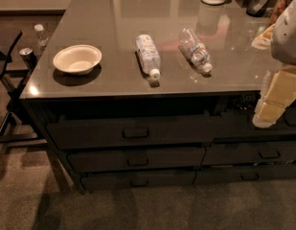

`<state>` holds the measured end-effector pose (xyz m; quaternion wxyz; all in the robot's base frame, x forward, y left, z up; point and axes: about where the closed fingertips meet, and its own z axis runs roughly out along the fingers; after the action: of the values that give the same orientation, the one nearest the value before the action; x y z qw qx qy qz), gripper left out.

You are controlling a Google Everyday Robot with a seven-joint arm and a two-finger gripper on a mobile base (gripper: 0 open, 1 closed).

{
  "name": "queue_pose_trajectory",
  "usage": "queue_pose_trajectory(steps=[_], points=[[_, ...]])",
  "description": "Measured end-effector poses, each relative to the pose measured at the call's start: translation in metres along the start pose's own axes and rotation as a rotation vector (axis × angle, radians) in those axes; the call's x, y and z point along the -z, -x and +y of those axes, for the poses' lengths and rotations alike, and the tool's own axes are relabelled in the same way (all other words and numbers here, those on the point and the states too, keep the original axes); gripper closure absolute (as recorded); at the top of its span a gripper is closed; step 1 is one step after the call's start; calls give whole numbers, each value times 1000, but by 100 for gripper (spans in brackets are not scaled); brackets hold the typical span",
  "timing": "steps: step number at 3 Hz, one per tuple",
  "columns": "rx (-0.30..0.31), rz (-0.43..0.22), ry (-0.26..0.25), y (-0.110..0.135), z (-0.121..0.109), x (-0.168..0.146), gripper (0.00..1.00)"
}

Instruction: Open top drawer

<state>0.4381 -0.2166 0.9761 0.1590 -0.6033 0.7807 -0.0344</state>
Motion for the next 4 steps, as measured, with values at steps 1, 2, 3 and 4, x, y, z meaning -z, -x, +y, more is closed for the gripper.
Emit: queue_pose_trajectory(steps=[1, 2, 3, 4], points=[[7, -8, -3, 3, 6, -6, 0], [18, -34, 19, 20, 27, -32, 0], [44, -68, 102, 52, 54, -103, 0], [44, -68, 102, 52, 54, -103, 0]])
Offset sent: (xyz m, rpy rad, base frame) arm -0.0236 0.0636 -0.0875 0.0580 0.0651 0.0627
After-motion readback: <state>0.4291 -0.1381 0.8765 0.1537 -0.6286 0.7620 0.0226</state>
